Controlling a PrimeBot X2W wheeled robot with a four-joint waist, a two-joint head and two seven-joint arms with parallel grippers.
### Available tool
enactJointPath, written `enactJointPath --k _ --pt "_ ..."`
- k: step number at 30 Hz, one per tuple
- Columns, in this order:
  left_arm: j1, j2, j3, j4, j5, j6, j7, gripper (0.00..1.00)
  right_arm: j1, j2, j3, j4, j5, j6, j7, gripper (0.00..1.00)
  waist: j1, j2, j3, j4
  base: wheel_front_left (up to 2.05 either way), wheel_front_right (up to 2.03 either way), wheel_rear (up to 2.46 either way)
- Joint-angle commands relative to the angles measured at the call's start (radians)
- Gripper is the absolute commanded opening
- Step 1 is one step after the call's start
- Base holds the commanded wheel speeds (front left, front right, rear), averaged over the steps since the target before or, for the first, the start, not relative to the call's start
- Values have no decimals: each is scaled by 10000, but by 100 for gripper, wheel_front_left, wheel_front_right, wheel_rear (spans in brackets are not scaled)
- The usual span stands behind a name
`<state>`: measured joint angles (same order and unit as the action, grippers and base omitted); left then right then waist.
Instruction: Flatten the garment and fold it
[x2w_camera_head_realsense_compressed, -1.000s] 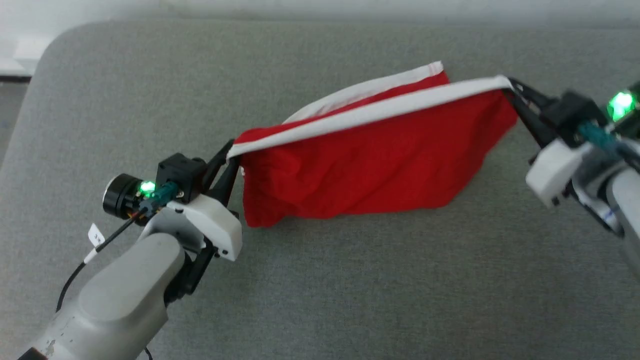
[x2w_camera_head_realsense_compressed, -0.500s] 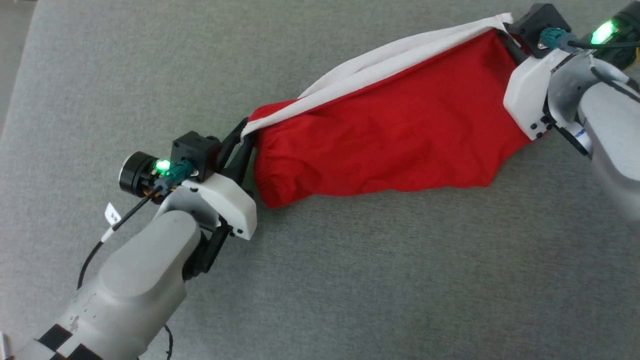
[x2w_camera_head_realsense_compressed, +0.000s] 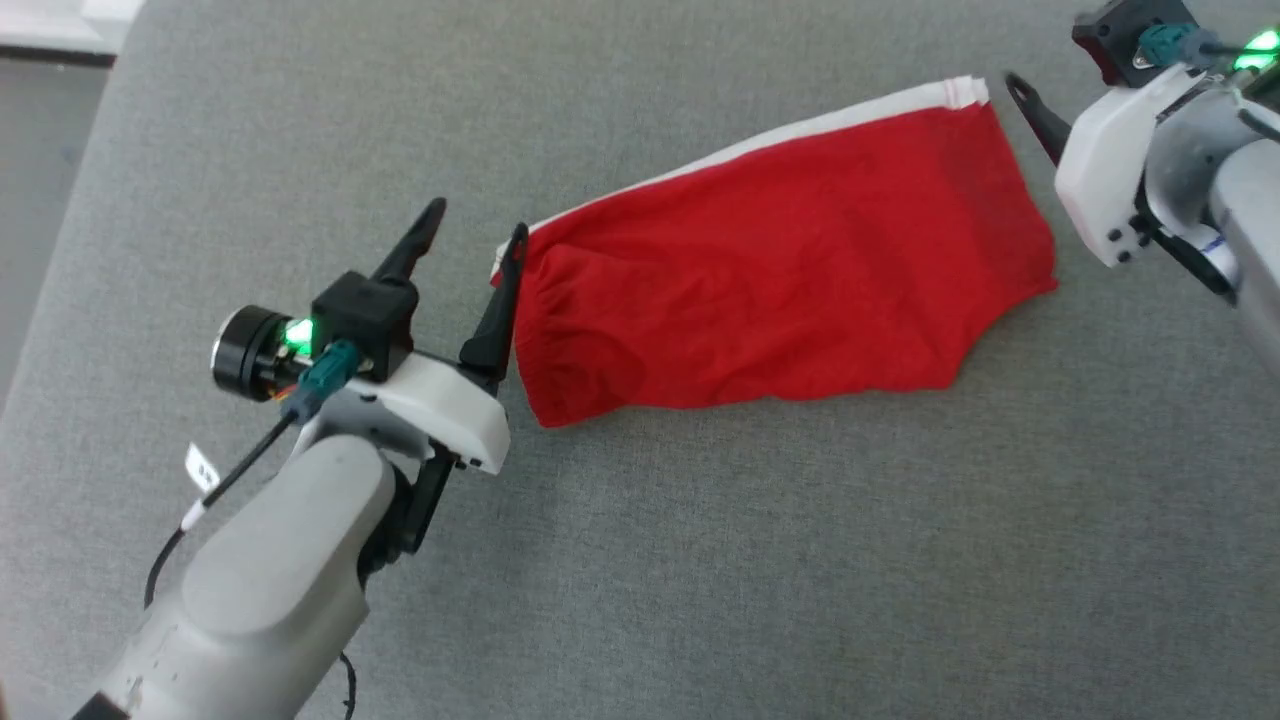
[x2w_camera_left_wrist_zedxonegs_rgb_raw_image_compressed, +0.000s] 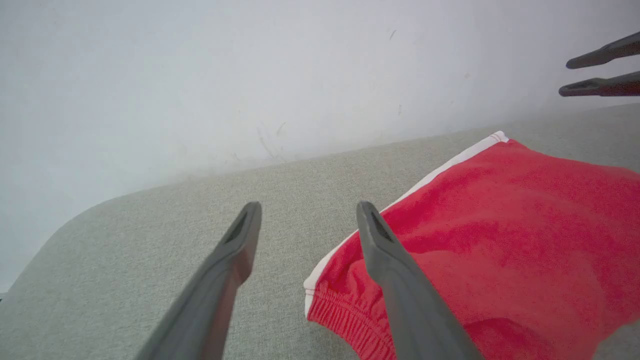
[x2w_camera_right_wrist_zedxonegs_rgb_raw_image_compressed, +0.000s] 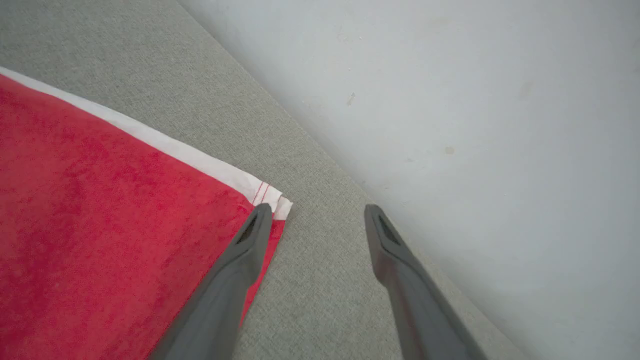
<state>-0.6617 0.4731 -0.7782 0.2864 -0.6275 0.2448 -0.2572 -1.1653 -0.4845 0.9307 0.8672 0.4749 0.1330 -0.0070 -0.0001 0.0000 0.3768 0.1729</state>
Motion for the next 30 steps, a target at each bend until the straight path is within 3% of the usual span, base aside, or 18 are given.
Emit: enactJointPath --k 1,8,12,21,27,29,30 --pt "359 55 267 -347 324 204 -42 100 -143 -286 391 -362 535 -23 624 100 1 0 -470 -84 0 0 0" --pt "1477 -212 1466 -1694 1402 730 -44 100 -496 -2182 2199 -2938 3889 -23 4640 100 1 0 -563 272 0 0 0" --pt "1949 -683 2115 -2083 1946 770 -44 100 -535 -2787 2542 -3348 5086 -23 6150 100 1 0 -315 584 0 0 0" --pt "2366 -1848 2980 -2021 2900 1 -45 100 -121 -2341 2320 -2278 5767 -23 6278 100 1 0 381 1343 0 0 0" --pt "2336 -2224 3540 -1778 3323 -557 -45 100 399 -1954 2593 -1716 5829 -23 6146 100 1 0 451 1401 0 0 0" --pt "2259 -2184 3699 -1677 3425 -810 -45 100 403 -1923 2663 -1681 5803 -23 5991 0 1 0 342 1319 0 0 0" --pt "2183 -2138 3788 -1651 3474 -935 -45 100 367 -1925 2681 -1684 5779 -23 5867 0 1 0 271 1273 0 0 0"
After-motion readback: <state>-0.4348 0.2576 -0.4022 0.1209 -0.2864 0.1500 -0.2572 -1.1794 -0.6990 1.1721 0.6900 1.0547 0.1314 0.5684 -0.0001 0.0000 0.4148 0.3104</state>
